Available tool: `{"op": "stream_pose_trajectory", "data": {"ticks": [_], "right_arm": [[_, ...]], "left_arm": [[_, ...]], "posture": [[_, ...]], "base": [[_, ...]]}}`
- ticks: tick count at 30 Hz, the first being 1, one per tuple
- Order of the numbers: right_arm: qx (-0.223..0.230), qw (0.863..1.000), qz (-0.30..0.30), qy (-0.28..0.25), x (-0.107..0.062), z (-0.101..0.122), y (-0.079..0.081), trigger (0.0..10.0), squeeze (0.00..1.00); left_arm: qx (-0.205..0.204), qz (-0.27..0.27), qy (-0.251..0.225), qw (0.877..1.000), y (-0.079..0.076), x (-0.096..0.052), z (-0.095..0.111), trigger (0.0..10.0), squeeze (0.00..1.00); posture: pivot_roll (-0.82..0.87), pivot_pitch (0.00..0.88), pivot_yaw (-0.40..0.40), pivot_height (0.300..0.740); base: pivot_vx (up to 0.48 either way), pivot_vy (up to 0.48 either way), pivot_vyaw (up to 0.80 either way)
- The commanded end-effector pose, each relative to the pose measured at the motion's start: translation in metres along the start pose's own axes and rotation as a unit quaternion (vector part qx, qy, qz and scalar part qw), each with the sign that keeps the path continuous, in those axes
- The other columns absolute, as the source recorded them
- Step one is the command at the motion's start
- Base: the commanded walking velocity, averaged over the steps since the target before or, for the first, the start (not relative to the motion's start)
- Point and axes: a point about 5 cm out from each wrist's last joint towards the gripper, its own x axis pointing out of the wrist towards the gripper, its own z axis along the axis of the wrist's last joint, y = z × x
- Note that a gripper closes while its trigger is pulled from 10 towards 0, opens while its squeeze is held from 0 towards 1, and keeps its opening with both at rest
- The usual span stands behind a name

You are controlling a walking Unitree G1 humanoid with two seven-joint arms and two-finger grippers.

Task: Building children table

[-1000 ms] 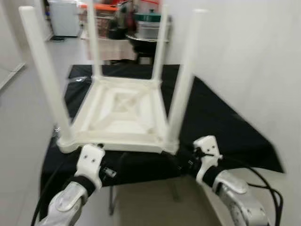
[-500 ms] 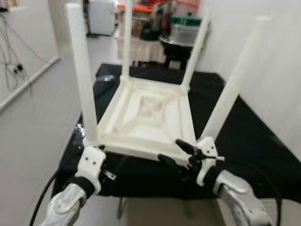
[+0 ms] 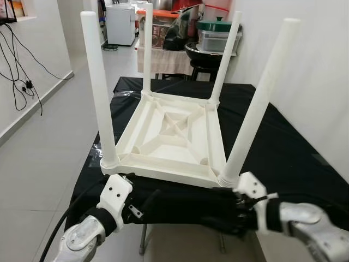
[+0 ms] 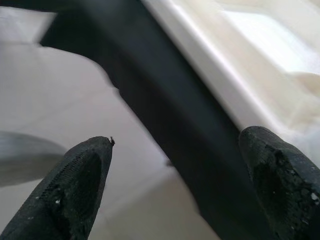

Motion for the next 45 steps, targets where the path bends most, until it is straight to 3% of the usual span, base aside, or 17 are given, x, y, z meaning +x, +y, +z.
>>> {"op": "stream_pose_trajectory", "data": {"ticks": [1,3,7,13,17,18,19,20,21,24,28,38,39,40,45], "right_arm": [[0.010,1.000,-0.017,0.011,-0.006,-0.001,-0.008,10.0,0.00],[0.034,0.997,-0.075,0.010,-0.010,0.002,-0.029,10.0,0.00],[0.053,0.992,-0.115,0.004,-0.011,0.007,-0.043,10.0,0.00],[0.039,0.993,-0.109,-0.026,-0.007,0.019,-0.051,10.0,0.00],[0.018,0.993,-0.090,-0.078,-0.001,0.035,-0.054,10.0,0.00],[0.012,0.992,-0.083,-0.095,0.000,0.039,-0.055,10.0,0.00],[0.007,0.990,-0.063,-0.122,0.002,0.047,-0.054,10.0,0.00],[0.007,0.990,-0.063,-0.122,0.002,0.047,-0.054,10.0,0.00],[0.005,0.988,-0.048,-0.147,0.007,0.054,-0.056,10.0,0.00],[0.004,0.986,-0.038,-0.163,0.010,0.058,-0.057,10.0,0.00],[0.015,0.978,0.001,-0.208,0.035,0.074,-0.068,10.0,0.00],[0.013,0.977,0.041,-0.211,0.054,0.084,-0.071,10.0,0.00],[0.011,0.977,0.047,-0.207,0.058,0.085,-0.071,7.0,0.00],[0.006,0.978,0.055,-0.200,0.063,0.083,-0.072,0.0,0.00],[-0.001,0.981,0.059,-0.183,0.069,0.080,-0.075,0.0,0.00]], "left_arm": [[-0.002,-0.017,0.001,1.000,-0.004,-0.001,-0.002,10.0,0.00],[-0.003,-0.038,-0.008,0.999,-0.008,-0.002,0.001,10.0,0.00],[-0.004,-0.056,-0.013,0.998,-0.011,-0.002,0.002,10.0,0.00],[-0.012,-0.096,-0.022,0.995,-0.016,-0.002,0.004,10.0,0.00],[-0.029,-0.121,-0.030,0.992,-0.018,-0.001,0.006,10.0,0.00],[-0.033,-0.125,-0.031,0.991,-0.018,0.000,0.006,8.5,0.00],[-0.039,-0.134,-0.033,0.990,-0.019,0.000,0.006,1.1,0.00],[-0.039,-0.134,-0.033,0.990,-0.019,0.000,0.006,1.1,0.00],[-0.046,-0.144,-0.035,0.988,-0.020,0.000,0.007,0.0,0.00],[-0.051,-0.152,-0.037,0.986,-0.020,0.001,0.007,0.0,0.00],[-0.061,-0.187,-0.039,0.980,-0.024,0.002,0.008,0.0,0.00],[-0.066,-0.194,-0.039,0.978,-0.025,-0.001,0.008,0.0,0.00],[-0.067,-0.195,-0.039,0.978,-0.026,-0.003,0.009,0.0,0.00],[-0.069,-0.196,-0.039,0.977,-0.027,-0.004,0.009,0.0,0.00],[-0.074,-0.199,-0.037,0.977,-0.028,-0.008,0.010,0.0,0.00]], "posture": [[-0.01,0.000,-0.103,0.740],[-0.01,0.000,-0.107,0.740],[-0.01,0.000,-0.109,0.740],[-0.01,0.000,-0.107,0.740],[-0.01,0.000,-0.107,0.740],[-0.01,0.000,-0.108,0.740],[-0.01,0.000,-0.107,0.740],[-0.01,0.000,-0.107,0.740],[-0.01,0.000,-0.107,0.740],[-0.01,0.000,-0.107,0.740],[0.00,0.000,-0.112,0.740],[0.02,0.000,-0.122,0.740],[0.04,0.000,-0.128,0.740],[0.04,0.000,-0.129,0.740],[0.05,0.000,-0.128,0.740]], "base": [[0.000,0.000,0.00],[0.000,0.000,0.00],[0.000,0.000,0.00],[0.000,0.000,0.00],[0.000,0.000,0.00],[0.000,0.000,0.00],[0.000,0.000,0.00],[0.000,0.000,0.00],[0.000,0.000,0.00],[0.000,0.000,0.00],[0.000,0.000,0.00],[0.000,0.000,0.00],[0.000,0.000,0.00],[0.000,0.000,0.00],[0.000,0.000,0.00]]}}
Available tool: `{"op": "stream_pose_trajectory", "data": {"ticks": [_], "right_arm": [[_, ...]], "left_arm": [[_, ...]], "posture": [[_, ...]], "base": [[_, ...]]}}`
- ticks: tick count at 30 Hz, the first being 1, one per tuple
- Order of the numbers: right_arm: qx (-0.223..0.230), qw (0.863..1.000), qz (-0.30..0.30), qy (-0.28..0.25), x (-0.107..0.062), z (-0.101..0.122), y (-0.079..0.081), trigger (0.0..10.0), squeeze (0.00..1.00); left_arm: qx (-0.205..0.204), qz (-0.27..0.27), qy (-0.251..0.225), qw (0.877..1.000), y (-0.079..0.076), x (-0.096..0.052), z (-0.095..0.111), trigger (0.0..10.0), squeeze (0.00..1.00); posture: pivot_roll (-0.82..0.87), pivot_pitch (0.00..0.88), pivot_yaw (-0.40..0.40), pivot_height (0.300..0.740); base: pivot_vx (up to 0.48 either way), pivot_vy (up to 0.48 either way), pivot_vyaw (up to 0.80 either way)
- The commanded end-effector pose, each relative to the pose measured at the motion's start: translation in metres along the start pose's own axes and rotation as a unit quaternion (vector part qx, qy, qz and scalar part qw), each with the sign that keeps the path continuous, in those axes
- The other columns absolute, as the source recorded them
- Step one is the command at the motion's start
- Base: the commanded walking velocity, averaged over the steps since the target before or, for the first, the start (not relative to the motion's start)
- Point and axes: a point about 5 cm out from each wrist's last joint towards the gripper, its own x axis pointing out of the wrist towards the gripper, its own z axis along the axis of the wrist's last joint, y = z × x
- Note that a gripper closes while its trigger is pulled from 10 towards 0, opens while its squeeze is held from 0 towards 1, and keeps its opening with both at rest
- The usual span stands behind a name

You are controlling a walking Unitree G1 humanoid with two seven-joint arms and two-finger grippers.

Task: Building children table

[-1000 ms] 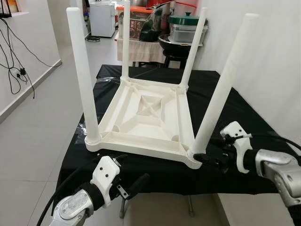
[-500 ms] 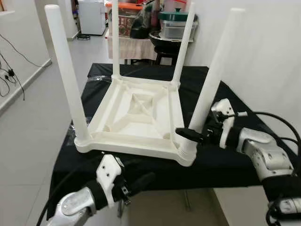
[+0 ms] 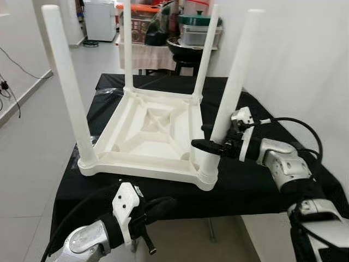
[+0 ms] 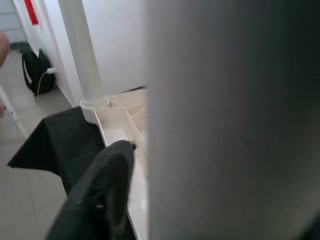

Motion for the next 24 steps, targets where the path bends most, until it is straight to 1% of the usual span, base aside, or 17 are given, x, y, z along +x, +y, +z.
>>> {"op": "stream_pose_trajectory", "data": {"ticks": [1,2,4,8,9,10,11,12,13,15,16,17,18,19,21,22,24], "right_arm": [[0.000,1.000,0.015,0.019,0.007,-0.007,0.004,0.0,0.00],[-0.001,1.000,0.007,0.021,0.007,-0.007,0.002,0.0,0.00],[-0.008,0.999,-0.031,0.027,0.005,-0.011,-0.003,0.0,0.00],[-0.013,0.999,-0.041,0.028,0.002,-0.013,-0.004,0.0,0.00],[-0.020,0.998,-0.058,0.034,-0.002,-0.015,-0.005,0.0,0.00],[-0.020,0.998,-0.058,0.034,-0.002,-0.015,-0.005,0.0,0.00],[-0.022,0.996,-0.077,0.033,-0.007,-0.016,-0.006,0.0,0.00],[-0.020,0.995,-0.094,0.029,-0.011,-0.018,-0.006,0.0,0.00],[-0.007,0.991,-0.131,0.035,-0.013,-0.023,-0.003,0.0,0.00],[-0.007,0.991,-0.131,0.035,-0.013,-0.023,-0.003,0.0,0.00],[0.027,0.956,-0.290,0.044,-0.010,-0.034,-0.001,0.0,0.00],[0.063,0.924,-0.372,0.065,-0.001,-0.052,0.029,0.0,0.00],[0.063,0.924,-0.372,0.065,-0.001,-0.052,0.029,0.0,0.00],[0.090,0.902,-0.415,0.071,0.008,-0.063,0.062,0.0,0.00],[0.090,0.902,-0.415,0.071,0.008,-0.063,0.062,0.0,0.00],[0.108,0.894,-0.430,0.068,0.014,-0.067,0.083,0.0,0.00],[0.108,0.894,-0.430,0.068,0.014,-0.067,0.083,0.0,0.00]], "left_arm": [[-0.003,-0.008,0.004,1.000,-0.001,-0.001,0.000,0.0,0.00],[-0.004,-0.009,0.004,1.000,-0.002,-0.002,0.000,0.0,0.00],[-0.004,-0.006,0.004,1.000,-0.001,-0.002,0.001,0.0,0.00],[-0.005,-0.001,0.002,1.000,0.000,-0.002,0.002,0.0,0.00],[-0.004,0.011,-0.001,1.000,0.002,-0.002,0.003,0.0,0.00],[-0.004,0.011,-0.001,1.000,0.002,-0.002,0.003,0.0,0.00],[-0.003,0.030,-0.004,1.000,0.005,-0.003,0.003,0.6,0.00],[-0.003,0.044,-0.007,0.999,0.007,-0.004,0.004,10.0,0.00],[-0.002,0.068,-0.010,0.998,0.011,-0.005,0.004,10.0,0.00],[-0.002,0.068,-0.010,0.998,0.011,-0.005,0.004,10.0,0.00],[0.000,0.093,-0.011,0.996,0.016,-0.007,0.004,10.0,0.00],[0.001,0.110,-0.012,0.994,0.020,-0.009,0.004,10.0,0.00],[0.001,0.110,-0.012,0.994,0.020,-0.009,0.004,10.0,0.00],[0.002,0.125,-0.012,0.992,0.024,-0.010,0.004,10.0,0.00],[0.002,0.125,-0.012,0.992,0.024,-0.010,0.004,10.0,0.00],[0.001,0.132,-0.012,0.991,0.026,-0.010,0.003,10.0,0.00],[0.001,0.132,-0.012,0.991,0.026,-0.010,0.003,10.0,0.00]], "posture": [[0.05,0.000,-0.128,0.740],[0.04,0.000,-0.127,0.740],[0.04,0.000,-0.120,0.740],[0.03,0.000,-0.118,0.740],[0.03,0.000,-0.115,0.740],[0.03,0.000,-0.115,0.740],[0.02,0.000,-0.116,0.740],[0.02,0.000,-0.116,0.740],[0.01,0.000,-0.116,0.740],[0.01,0.000,-0.116,0.740],[0.02,0.000,-0.127,0.740],[0.00,0.000,-0.119,0.740],[0.00,0.000,-0.119,0.740],[0.00,0.005,-0.090,0.740],[0.00,0.005,-0.090,0.740],[0.00,0.000,-0.087,0.740],[0.00,0.000,-0.087,0.740]], "base": [[0.000,0.000,0.00],[0.000,0.000,0.00],[0.000,0.000,0.00],[0.000,0.000,0.00],[0.000,0.000,0.00],[0.000,0.000,0.00],[0.000,0.000,0.00],[0.000,0.000,0.00],[0.000,0.000,0.00],[0.000,0.000,0.00],[0.000,0.000,0.00],[0.000,0.000,0.00],[0.000,0.000,0.00],[0.000,0.000,0.00],[0.000,0.000,0.00],[0.000,0.000,0.00],[0.000,0.000,0.00]]}}
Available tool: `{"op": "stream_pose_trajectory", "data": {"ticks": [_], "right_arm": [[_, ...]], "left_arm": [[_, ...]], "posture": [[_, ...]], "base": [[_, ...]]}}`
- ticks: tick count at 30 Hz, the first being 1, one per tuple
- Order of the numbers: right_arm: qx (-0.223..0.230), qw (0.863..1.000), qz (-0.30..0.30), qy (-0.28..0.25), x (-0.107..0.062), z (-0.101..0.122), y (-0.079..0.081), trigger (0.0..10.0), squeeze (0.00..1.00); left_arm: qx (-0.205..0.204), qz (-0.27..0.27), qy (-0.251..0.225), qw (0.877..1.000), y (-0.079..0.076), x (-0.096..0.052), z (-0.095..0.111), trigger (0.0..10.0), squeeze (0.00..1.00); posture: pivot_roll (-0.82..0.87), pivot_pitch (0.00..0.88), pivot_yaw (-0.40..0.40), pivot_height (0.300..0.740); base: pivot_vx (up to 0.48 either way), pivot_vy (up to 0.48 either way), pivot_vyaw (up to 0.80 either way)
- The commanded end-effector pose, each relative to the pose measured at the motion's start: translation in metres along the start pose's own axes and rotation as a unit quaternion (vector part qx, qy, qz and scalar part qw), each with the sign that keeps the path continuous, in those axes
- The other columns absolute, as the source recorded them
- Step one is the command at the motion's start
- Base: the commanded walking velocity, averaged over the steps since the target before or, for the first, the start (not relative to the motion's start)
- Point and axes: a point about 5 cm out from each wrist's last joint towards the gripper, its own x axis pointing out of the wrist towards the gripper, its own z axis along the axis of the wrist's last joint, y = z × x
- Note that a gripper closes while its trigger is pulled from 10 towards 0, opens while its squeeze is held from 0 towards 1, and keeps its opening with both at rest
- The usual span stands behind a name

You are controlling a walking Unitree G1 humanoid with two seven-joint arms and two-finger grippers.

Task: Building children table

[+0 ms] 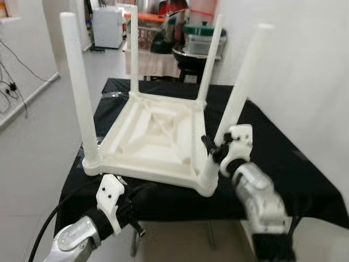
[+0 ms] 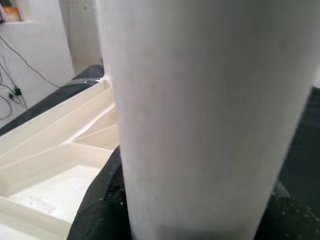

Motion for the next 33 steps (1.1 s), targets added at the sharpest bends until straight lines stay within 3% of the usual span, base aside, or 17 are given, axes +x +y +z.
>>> {"op": "stream_pose_trajectory", "data": {"ticks": [1,2,4,5,7,8,9,10,14,15,16,17,21,25,31,32,33], "right_arm": [[0.005,0.997,-0.003,0.082,-0.001,-0.032,0.000,0.0,0.00],[-0.007,0.997,0.010,0.074,0.017,-0.030,-0.001,0.0,0.00],[-0.007,0.997,0.010,0.074,0.017,-0.030,-0.001,0.0,0.00],[-0.016,0.998,0.014,0.057,0.030,-0.023,-0.004,10.0,0.00],[-0.016,0.998,0.014,0.057,0.030,-0.023,-0.004,10.0,0.00],[-0.016,0.998,0.037,0.048,0.040,-0.017,-0.004,10.0,0.74],[-0.016,0.998,0.037,0.048,0.040,-0.017,-0.004,10.0,0.74],[-0.014,0.998,0.059,0.028,0.046,-0.006,-0.002,10.0,1.00],[-0.005,0.989,0.143,-0.039,0.057,0.025,0.001,10.0,1.00],[-0.013,0.983,0.176,-0.048,0.056,0.031,0.003,10.0,0.42],[-0.019,0.979,0.196,-0.051,0.055,0.034,0.005,10.0,0.00],[-0.036,0.966,0.251,-0.054,0.053,0.036,0.008,10.0,0.00],[-0.036,0.966,0.251,-0.054,0.053,0.036,0.008,10.0,0.00],[-0.075,0.912,0.402,-0.036,0.051,0.035,0.004,10.0,0.00],[-0.073,0.906,0.417,-0.027,0.062,0.038,-0.004,8.7,0.00],[-0.069,0.906,0.418,-0.027,0.064,0.040,-0.005,0.0,0.00],[-0.066,0.903,0.424,-0.027,0.065,0.041,-0.006,0.0,0.00]], "left_arm": [[0.000,0.003,0.005,1.000,0.001,0.003,-0.003,10.0,0.00],[-0.002,0.000,0.008,1.000,0.001,0.005,-0.005,10.0,0.00],[-0.002,0.000,0.008,1.000,0.001,0.005,-0.005,10.0,0.00],[-0.004,-0.002,0.010,1.000,0.002,0.007,-0.007,10.0,0.00],[-0.004,-0.002,0.010,1.000,0.002,0.007,-0.007,10.0,0.00],[-0.006,0.001,0.011,1.000,0.002,0.008,-0.008,10.0,0.00],[-0.006,0.001,0.011,1.000,0.002,0.008,-0.008,10.0,0.00],[-0.006,0.004,0.011,1.000,0.003,0.009,-0.009,10.0,0.00],[-0.007,-0.002,0.014,1.000,0.001,0.013,-0.011,10.0,0.00],[-0.007,-0.003,0.015,1.000,0.000,0.014,-0.012,10.0,0.00],[-0.007,-0.002,0.015,1.000,0.000,0.014,-0.012,10.0,0.00],[-0.007,-0.002,0.015,1.000,-0.001,0.015,-0.013,10.0,0.00],[-0.007,-0.002,0.015,1.000,-0.001,0.015,-0.013,10.0,0.00],[-0.008,-0.003,0.014,1.000,-0.003,0.019,-0.015,10.0,0.00],[-0.010,-0.007,0.015,1.000,-0.004,0.020,-0.016,10.0,0.00],[-0.011,-0.008,0.016,1.000,-0.004,0.019,-0.016,10.0,0.00],[-0.011,-0.009,0.016,1.000,-0.004,0.019,-0.016,10.0,0.00]], "posture": [[0.00,0.000,-0.098,0.740],[0.01,0.000,-0.108,0.740],[0.01,0.000,-0.108,0.740],[0.01,0.000,-0.107,0.740],[0.01,0.000,-0.107,0.740],[0.01,0.000,-0.103,0.740],[0.01,0.000,-0.103,0.740],[0.01,0.000,-0.106,0.740],[0.01,0.000,-0.112,0.740],[0.01,0.000,-0.114,0.740],[0.01,0.000,-0.114,0.740],[0.01,0.000,-0.121,0.740],[0.01,0.000,-0.121,0.740],[0.02,0.000,-0.129,0.740],[0.02,0.000,-0.127,0.740],[0.02,0.000,-0.123,0.740],[0.02,0.000,-0.122,0.740]], "base": [[0.000,0.000,0.00],[0.000,0.000,0.00],[0.000,0.000,0.00],[0.000,0.000,0.00],[0.000,0.000,0.00],[0.000,0.000,0.00],[0.000,0.000,0.00],[0.000,0.000,0.00],[0.000,0.000,0.00],[0.000,0.000,0.00],[0.000,0.000,0.00],[0.000,0.000,0.00],[0.000,0.000,0.00],[0.000,0.000,0.00],[0.000,0.000,0.00],[0.000,0.000,0.00],[0.000,0.000,0.00]]}}
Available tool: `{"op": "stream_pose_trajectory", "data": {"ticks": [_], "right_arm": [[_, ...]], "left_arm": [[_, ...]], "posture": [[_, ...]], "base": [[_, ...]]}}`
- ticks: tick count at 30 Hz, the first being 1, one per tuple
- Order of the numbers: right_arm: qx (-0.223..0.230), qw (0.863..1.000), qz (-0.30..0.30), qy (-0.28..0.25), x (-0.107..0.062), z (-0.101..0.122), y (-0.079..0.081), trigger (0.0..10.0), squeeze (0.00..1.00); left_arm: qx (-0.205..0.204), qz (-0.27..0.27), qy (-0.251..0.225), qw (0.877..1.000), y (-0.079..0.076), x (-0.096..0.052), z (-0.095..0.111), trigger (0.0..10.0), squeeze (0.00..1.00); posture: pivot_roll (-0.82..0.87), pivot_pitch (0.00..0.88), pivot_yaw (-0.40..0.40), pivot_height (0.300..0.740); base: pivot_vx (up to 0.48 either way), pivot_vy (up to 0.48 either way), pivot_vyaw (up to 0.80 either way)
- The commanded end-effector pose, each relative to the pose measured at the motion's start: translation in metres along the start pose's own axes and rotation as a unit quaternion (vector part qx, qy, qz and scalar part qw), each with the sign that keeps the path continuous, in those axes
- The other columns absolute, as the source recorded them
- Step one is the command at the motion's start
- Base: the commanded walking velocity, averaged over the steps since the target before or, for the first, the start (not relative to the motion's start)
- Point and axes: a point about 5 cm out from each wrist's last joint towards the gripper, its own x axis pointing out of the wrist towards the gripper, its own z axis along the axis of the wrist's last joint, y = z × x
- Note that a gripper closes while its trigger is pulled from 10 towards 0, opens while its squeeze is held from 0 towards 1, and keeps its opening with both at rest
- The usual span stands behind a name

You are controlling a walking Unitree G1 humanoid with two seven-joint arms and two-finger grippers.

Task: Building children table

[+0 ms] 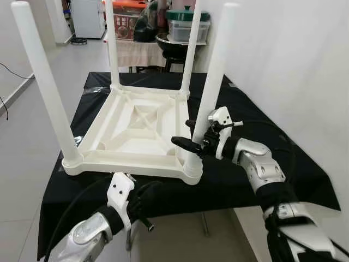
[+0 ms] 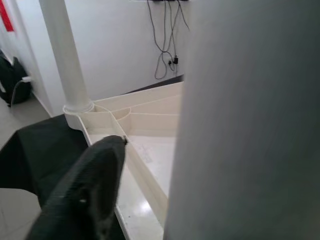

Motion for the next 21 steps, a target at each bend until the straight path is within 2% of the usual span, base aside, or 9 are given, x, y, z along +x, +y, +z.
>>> {"op": "stream_pose_trajectory", "data": {"ticks": [1,7,9,11,14,18,19,20,21], "right_arm": [[0.000,1.000,0.017,-0.002,0.004,0.001,0.001,0.0,0.00],[-0.018,1.000,-0.006,0.013,0.000,-0.003,-0.002,0.0,0.00],[-0.027,0.999,-0.014,0.012,-0.010,-0.008,-0.004,0.0,0.00],[-0.027,0.999,-0.014,0.012,-0.010,-0.008,-0.004,0.0,0.00],[-0.029,0.999,-0.018,-0.003,-0.027,-0.009,-0.004,0.0,0.00],[-0.030,0.999,-0.020,-0.005,-0.030,-0.009,-0.003,0.0,0.00],[-0.019,0.997,-0.078,0.012,-0.026,-0.015,0.002,0.0,0.00],[0.048,0.947,-0.316,-0.013,-0.022,-0.022,0.004,0.0,0.00],[0.048,0.947,-0.316,-0.013,-0.022,-0.022,0.004,0.0,0.00]], "left_arm": [[-0.002,-0.005,0.004,1.000,-0.002,0.001,-0.003,10.0,0.00],[-0.006,-0.006,0.003,1.000,-0.001,0.000,-0.002,10.0,0.00],[-0.010,-0.008,0.001,1.000,-0.001,0.000,-0.002,10.0,0.00],[-0.010,-0.008,0.001,1.000,-0.001,0.000,-0.002,10.0,0.00],[-0.014,-0.011,0.000,1.000,0.001,0.000,0.000,10.0,0.00],[-0.014,-0.012,0.000,1.000,0.001,0.000,0.000,10.0,0.00],[-0.014,-0.012,0.000,1.000,0.003,-0.001,0.001,10.0,0.00],[-0.013,-0.010,0.001,1.000,0.005,-0.002,0.001,10.0,0.00],[-0.013,-0.010,0.001,1.000,0.005,-0.002,0.001,10.0,0.00]], "posture": [[0.02,0.000,-0.122,0.740],[0.00,0.000,-0.119,0.740],[-0.01,0.000,-0.109,0.740],[-0.01,0.000,-0.109,0.740],[-0.03,0.000,-0.107,0.740],[-0.03,0.000,-0.107,0.740],[-0.03,0.000,-0.121,0.740],[-0.04,0.000,-0.111,0.740],[-0.04,0.000,-0.111,0.740]], "base": [[0.000,0.000,0.00],[0.000,0.000,0.00],[0.000,0.000,0.00],[0.000,0.000,0.00],[0.000,0.000,0.00],[0.000,0.000,0.00],[0.000,0.000,0.00],[0.000,0.000,0.00],[0.000,0.000,0.00]]}}
